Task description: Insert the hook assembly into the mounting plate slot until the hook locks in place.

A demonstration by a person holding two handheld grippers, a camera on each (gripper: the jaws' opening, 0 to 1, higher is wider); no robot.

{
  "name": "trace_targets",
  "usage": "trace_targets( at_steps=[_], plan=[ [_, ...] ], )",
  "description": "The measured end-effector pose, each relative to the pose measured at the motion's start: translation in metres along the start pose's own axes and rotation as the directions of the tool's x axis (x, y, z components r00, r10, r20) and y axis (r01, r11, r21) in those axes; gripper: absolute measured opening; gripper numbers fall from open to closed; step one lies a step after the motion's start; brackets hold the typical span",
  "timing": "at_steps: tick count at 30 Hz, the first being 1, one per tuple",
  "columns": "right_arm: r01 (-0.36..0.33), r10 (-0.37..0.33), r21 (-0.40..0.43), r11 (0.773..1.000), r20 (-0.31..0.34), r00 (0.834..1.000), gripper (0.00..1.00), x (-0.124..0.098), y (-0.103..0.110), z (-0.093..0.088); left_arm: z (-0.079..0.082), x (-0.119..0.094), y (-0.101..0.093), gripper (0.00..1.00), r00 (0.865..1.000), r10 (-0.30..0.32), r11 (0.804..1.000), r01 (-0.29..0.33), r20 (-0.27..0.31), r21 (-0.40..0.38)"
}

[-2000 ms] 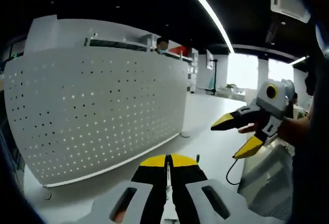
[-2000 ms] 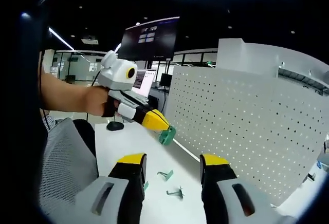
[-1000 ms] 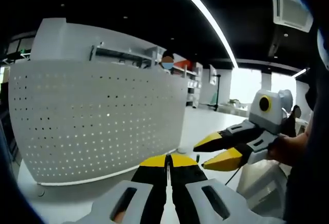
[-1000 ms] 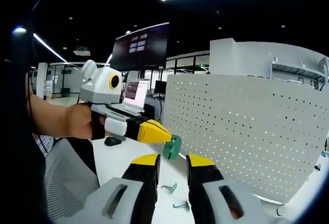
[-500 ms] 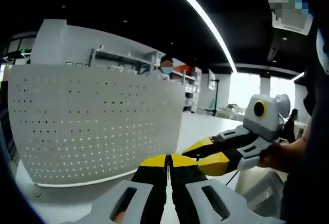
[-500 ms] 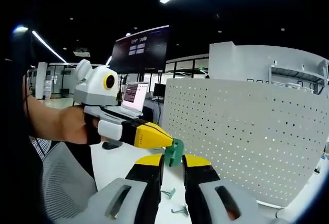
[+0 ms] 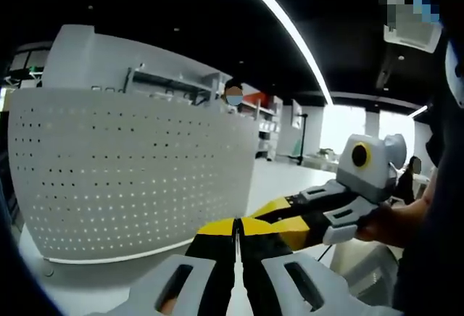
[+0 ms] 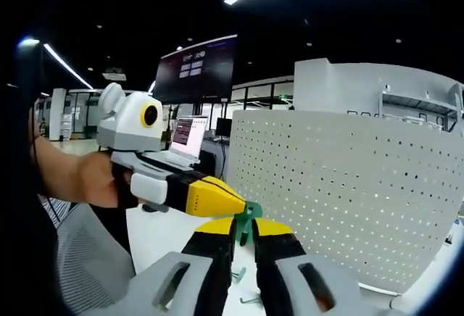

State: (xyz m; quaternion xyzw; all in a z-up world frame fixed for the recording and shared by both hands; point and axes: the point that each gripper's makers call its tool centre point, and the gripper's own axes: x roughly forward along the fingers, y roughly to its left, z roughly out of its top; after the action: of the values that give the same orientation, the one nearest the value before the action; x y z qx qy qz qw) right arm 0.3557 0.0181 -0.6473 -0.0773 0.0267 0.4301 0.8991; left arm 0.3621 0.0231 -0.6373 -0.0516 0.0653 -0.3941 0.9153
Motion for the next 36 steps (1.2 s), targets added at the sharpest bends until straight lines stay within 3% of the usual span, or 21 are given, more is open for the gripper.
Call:
trace_targets(
  at_steps=[36],
  plan=[
    [0.025, -0.025, -0.024, 0.999, -0.001, 1.0, 0.03, -0.003, -0.0033, -0.0005, 0.0032, 0.0015, -0.0062, 0.01, 1.0, -0.005, 1.0, 0.005, 0.0, 0.023]
  ],
)
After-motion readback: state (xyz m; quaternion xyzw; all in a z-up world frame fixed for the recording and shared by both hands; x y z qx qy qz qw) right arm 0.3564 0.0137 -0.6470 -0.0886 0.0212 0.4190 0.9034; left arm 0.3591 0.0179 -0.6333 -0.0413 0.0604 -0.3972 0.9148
